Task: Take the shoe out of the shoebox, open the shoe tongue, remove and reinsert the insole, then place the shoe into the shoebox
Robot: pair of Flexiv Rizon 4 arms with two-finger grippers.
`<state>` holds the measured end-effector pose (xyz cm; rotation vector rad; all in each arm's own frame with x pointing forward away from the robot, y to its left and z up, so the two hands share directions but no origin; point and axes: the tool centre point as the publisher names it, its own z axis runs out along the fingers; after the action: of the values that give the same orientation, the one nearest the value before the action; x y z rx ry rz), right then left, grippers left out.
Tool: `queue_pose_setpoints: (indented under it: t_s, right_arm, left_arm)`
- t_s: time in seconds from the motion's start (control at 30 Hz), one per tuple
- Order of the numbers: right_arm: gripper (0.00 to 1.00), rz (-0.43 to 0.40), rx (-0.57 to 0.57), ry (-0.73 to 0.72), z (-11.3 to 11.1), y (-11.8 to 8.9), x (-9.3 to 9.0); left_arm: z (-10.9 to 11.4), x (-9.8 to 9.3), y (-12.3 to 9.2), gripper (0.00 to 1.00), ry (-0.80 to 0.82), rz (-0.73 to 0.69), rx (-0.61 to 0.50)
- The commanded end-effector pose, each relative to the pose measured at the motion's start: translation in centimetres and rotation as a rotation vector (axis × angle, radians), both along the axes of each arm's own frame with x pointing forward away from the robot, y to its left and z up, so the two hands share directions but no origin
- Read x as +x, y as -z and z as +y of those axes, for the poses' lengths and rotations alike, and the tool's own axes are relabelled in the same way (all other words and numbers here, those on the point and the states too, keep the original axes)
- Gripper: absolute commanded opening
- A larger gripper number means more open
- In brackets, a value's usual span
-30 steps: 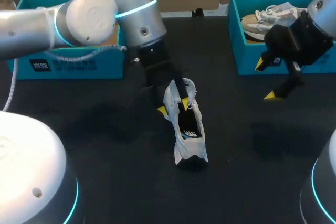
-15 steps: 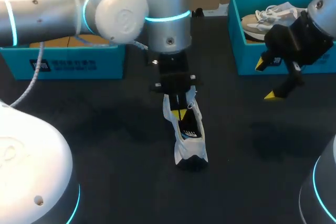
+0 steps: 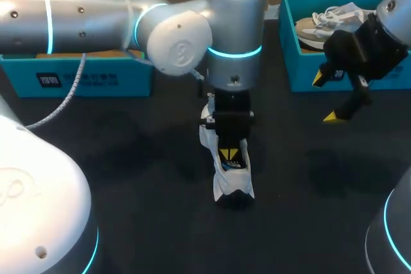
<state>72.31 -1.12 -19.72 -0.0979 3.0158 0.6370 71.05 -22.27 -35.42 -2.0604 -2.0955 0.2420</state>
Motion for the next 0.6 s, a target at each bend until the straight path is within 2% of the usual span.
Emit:
queue_pose_setpoints:
  t_s: [0.03,0.23,0.3,0.47,0.6]
  right_arm:
    - [1.00,0.000,-0.003,0.001,0.0,0.1,0.0]
    - [1.00,0.000,-0.003,0.001,0.0,0.1,0.0]
    - [1.00,0.000,-0.003,0.001,0.0,0.1,0.0]
    - [1.00,0.000,-0.003,0.001,0.0,0.1,0.0]
    - [1.00,0.000,-0.003,0.001,0.0,0.1,0.0]
  left_arm:
    - [-0.5,-0.4,1.8,0.00,-0.004,0.011,0.002]
    - [-0.2,-0.9,3.3,0.00,0.000,0.021,0.022]
    - [-0.1,-0.9,3.0,0.00,-0.002,0.021,0.020]
    - [-0.7,-0.9,0.8,0.00,-0.003,0.019,-0.051]
    - [-1.3,-1.7,1.5,0.00,0.015,0.021,-0.041]
